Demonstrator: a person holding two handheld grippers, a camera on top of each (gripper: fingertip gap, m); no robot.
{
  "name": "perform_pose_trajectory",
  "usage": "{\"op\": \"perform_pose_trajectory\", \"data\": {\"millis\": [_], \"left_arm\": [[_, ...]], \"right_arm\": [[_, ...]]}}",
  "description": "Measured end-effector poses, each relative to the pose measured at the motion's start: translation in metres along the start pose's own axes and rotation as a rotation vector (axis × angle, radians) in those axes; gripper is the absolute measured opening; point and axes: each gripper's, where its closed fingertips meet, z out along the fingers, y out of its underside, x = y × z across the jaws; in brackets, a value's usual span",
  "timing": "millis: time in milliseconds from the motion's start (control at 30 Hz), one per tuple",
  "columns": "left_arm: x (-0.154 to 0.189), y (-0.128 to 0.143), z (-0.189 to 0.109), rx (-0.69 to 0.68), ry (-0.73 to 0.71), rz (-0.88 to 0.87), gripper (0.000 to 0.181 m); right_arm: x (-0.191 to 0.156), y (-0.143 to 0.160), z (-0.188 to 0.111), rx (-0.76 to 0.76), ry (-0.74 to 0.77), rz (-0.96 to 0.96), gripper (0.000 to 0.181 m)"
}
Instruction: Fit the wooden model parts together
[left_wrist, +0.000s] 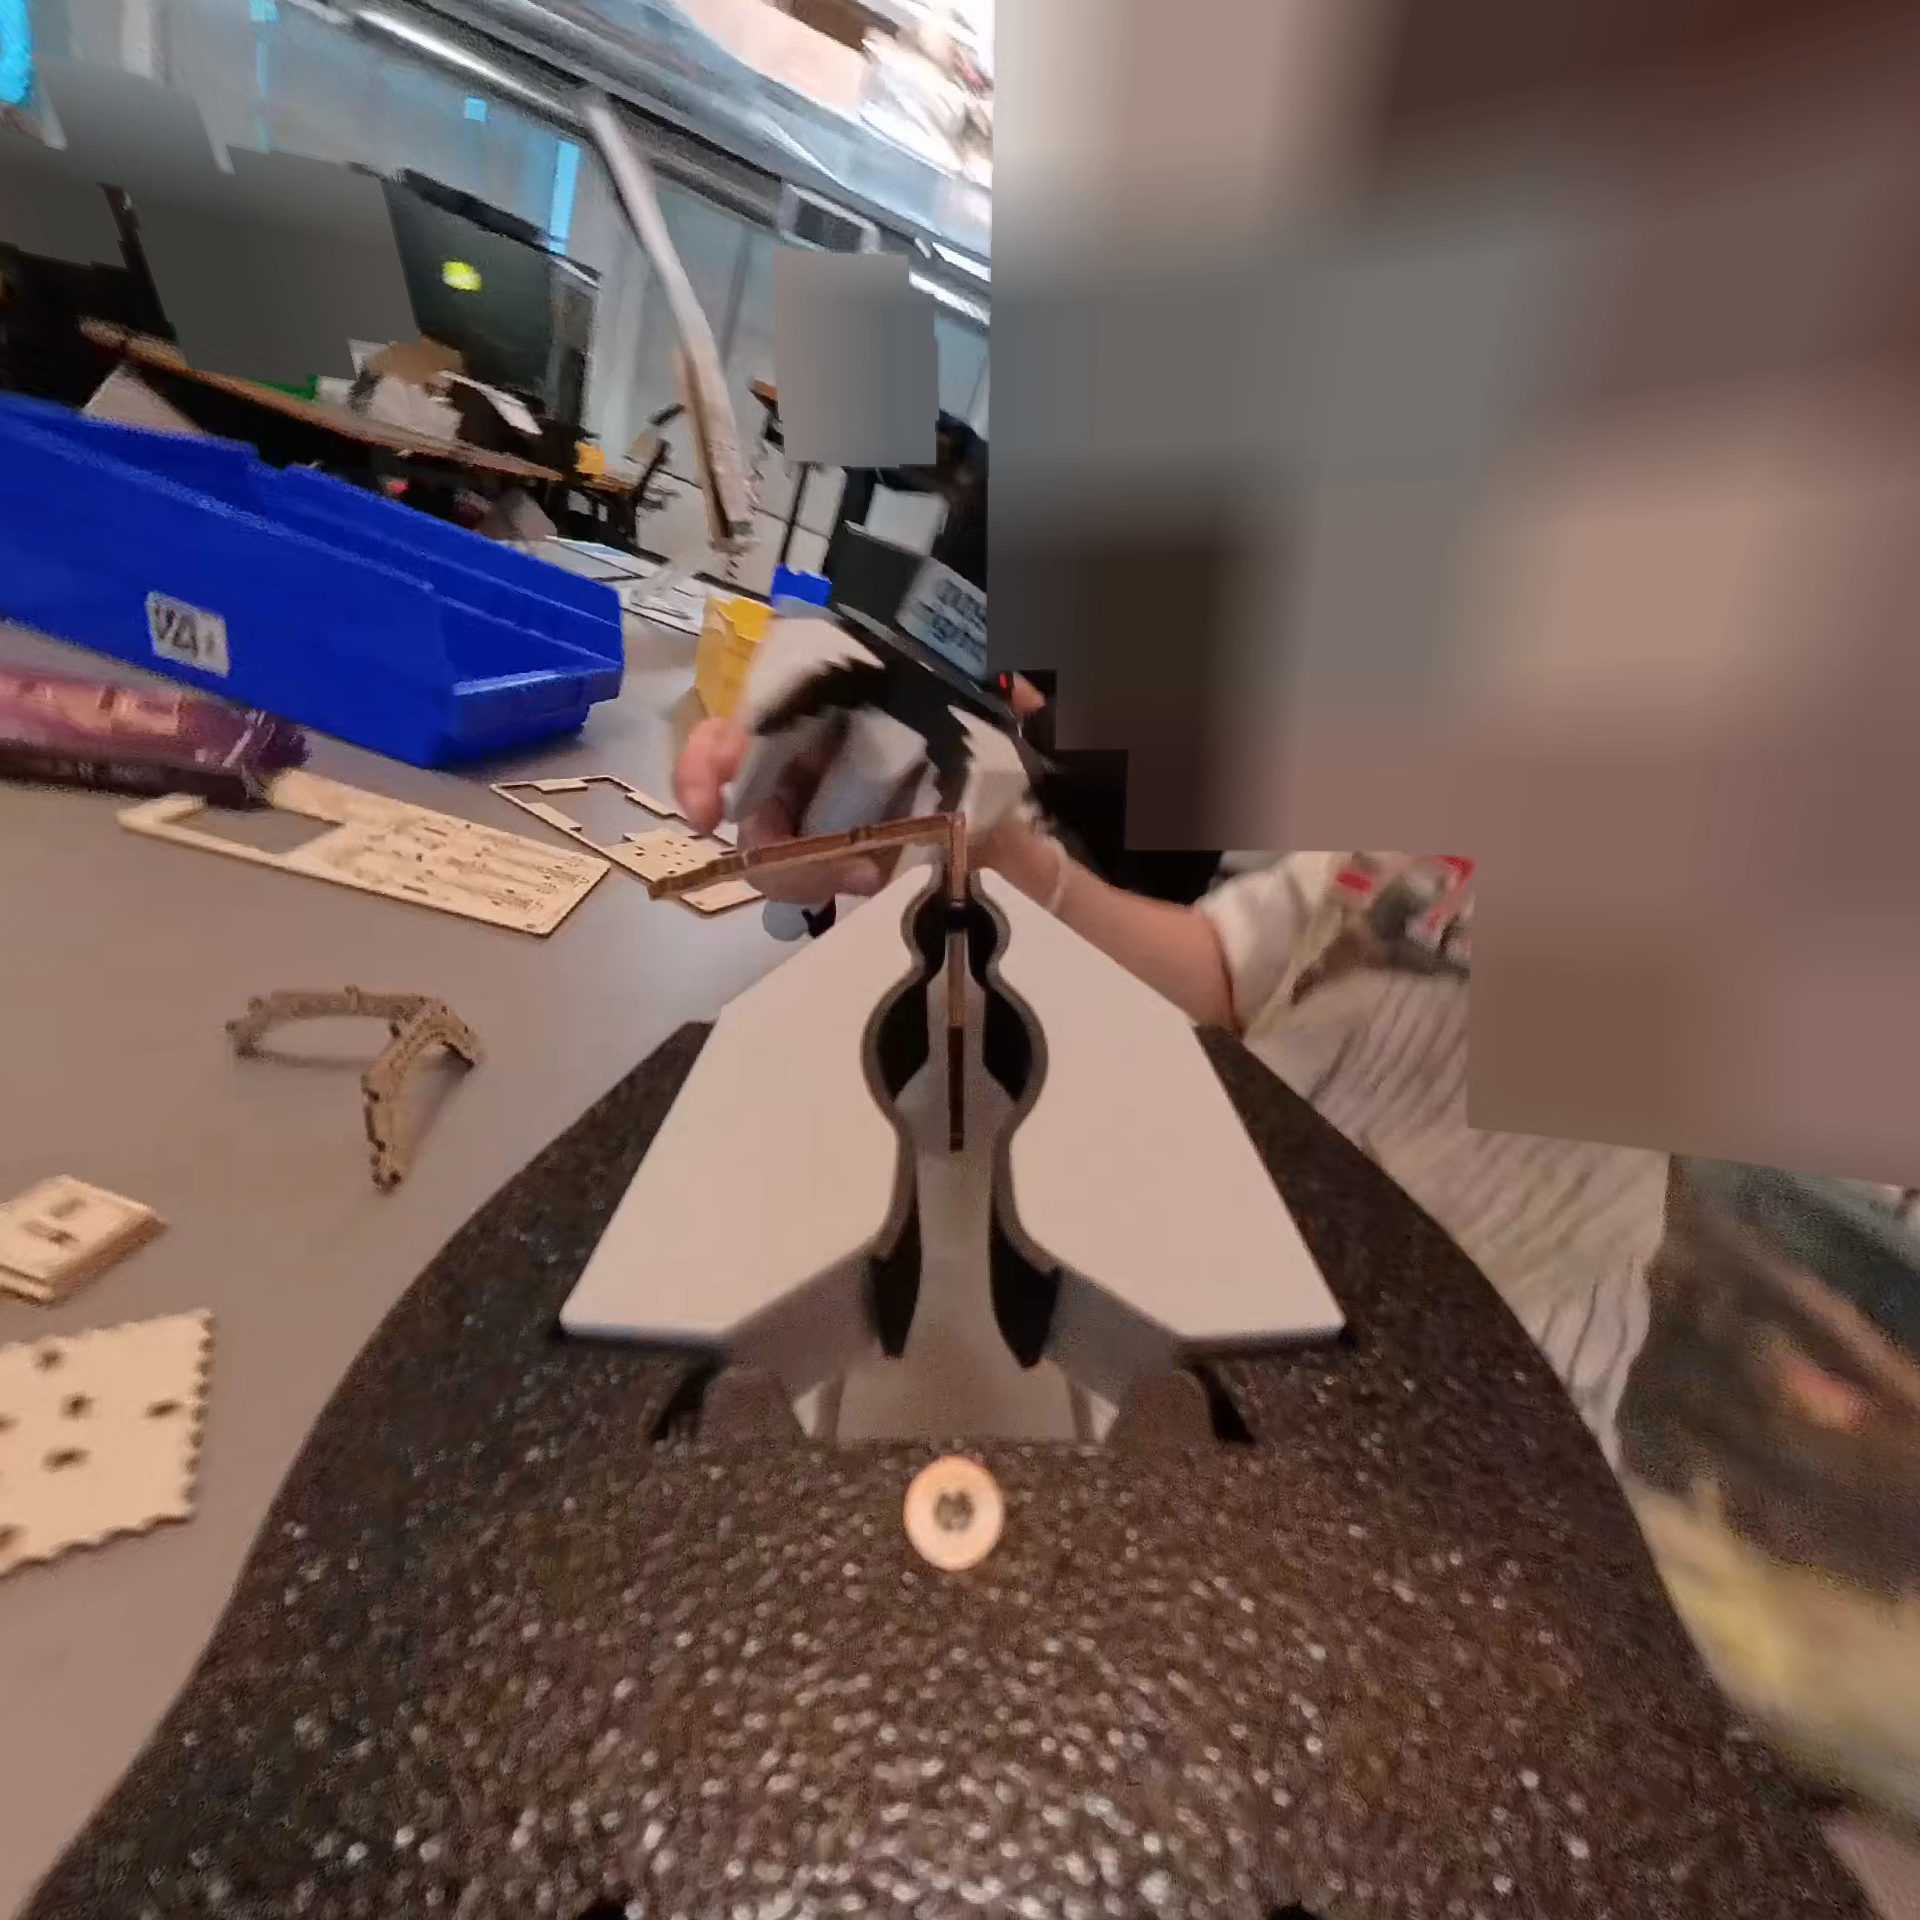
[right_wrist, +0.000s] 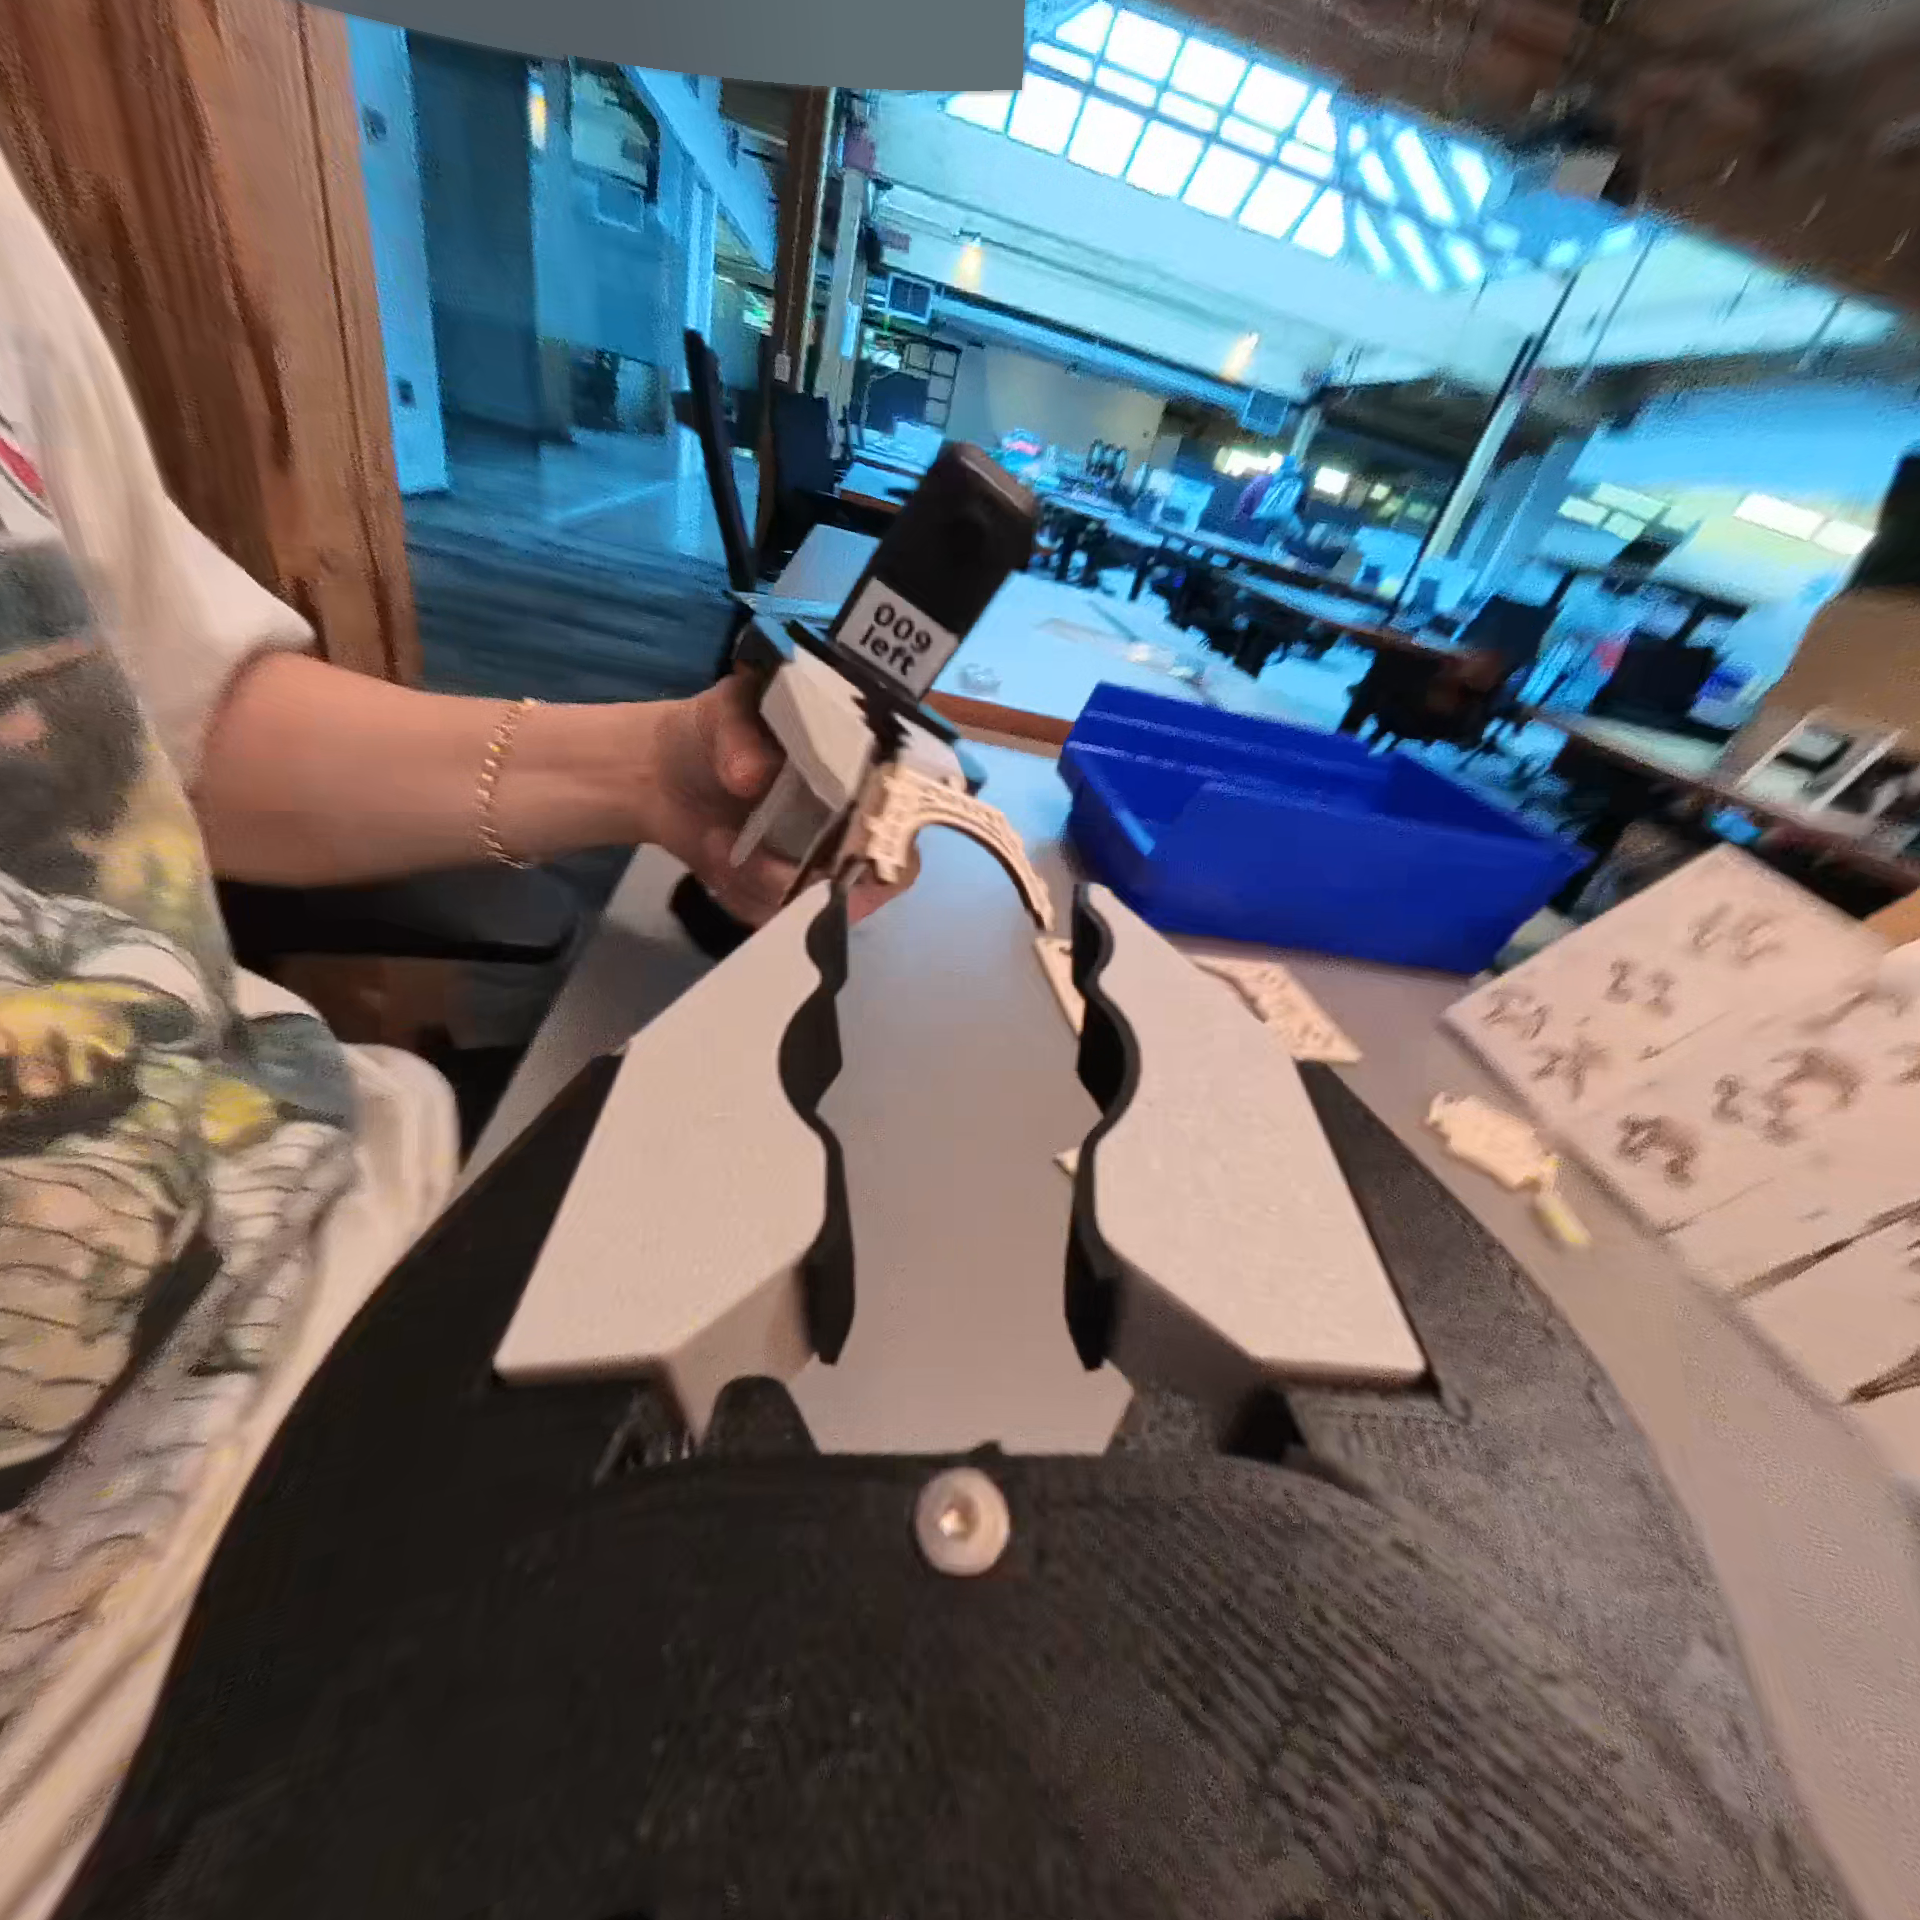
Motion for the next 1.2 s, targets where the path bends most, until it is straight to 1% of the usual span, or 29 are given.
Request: {"op": "perform_pose_trajectory", "data": {"millis": [33, 100, 167, 200, 267, 333, 433, 467, 567, 700, 833, 967, 1100, 1200], "left_arm": [[0.004, 0.003, -0.002, -0.036, 0.023, 0.076, 0.000], [0.009, 0.009, -0.004, -0.088, 0.046, 0.204, 0.000], [0.008, 0.012, -0.004, -0.103, 0.047, 0.298, 0.000], [0.008, 0.012, -0.005, -0.100, 0.046, 0.337, 0.000], [0.009, 0.010, -0.004, -0.076, 0.042, 0.408, 0.000], [0.009, 0.012, -0.004, -0.067, 0.028, 0.474, 0.000], [0.010, 0.013, -0.003, -0.068, 0.018, 0.537, 0.000], [0.010, 0.014, -0.002, -0.071, 0.013, 0.551, 0.000], [0.009, 0.014, -0.002, -0.079, 0.006, 0.577, 0.000], [0.013, 0.010, -0.002, -0.046, 0.019, 0.599, 0.000], [0.014, 0.011, -0.002, -0.050, 0.031, 0.615, 0.000], [0.016, 0.011, -0.001, -0.056, 0.033, 0.624, 0.000], [0.017, 0.008, -0.001, -0.038, 0.032, 0.592, 0.000], [0.013, 0.008, -0.001, -0.030, 0.019, 0.523, 0.000]], "right_arm": [[0.003, 0.002, -0.002, -0.004, 0.001, 0.047, 0.049], [-0.005, 0.003, 0.000, -0.009, -0.067, 0.126, 0.049], [-0.015, 0.003, 0.006, -0.018, -0.129, 0.186, 0.047], [-0.020, 0.004, 0.009, -0.025, -0.150, 0.187, 0.041], [-0.026, 0.009, 0.015, -0.059, -0.156, 0.162, 0.040], [-0.027, 0.009, 0.019, -0.062, -0.138, 0.115, 0.029], [-0.033, 0.005, 0.023, -0.046, -0.156, 0.105, 0.027], [-0.036, 0.005, 0.023, -0.042, -0.173, 0.104, 0.027], [-0.039, 0.003, 0.023, -0.029, -0.183, 0.092, 0.019], [-0.041, 0.001, 0.022, -0.020, -0.195, 0.086, 0.018], [-0.040, -0.002, 0.020, 0.003, -0.192, 0.081, 0.011], [-0.040, -0.003, 0.020, 0.015, -0.190, 0.054, 0.010], [-0.040, -0.005, 0.020, 0.016, -0.184, 0.033, 0.010], [-0.035, -0.003, 0.020, 0.000, -0.153, 0.006, 0.009]]}}
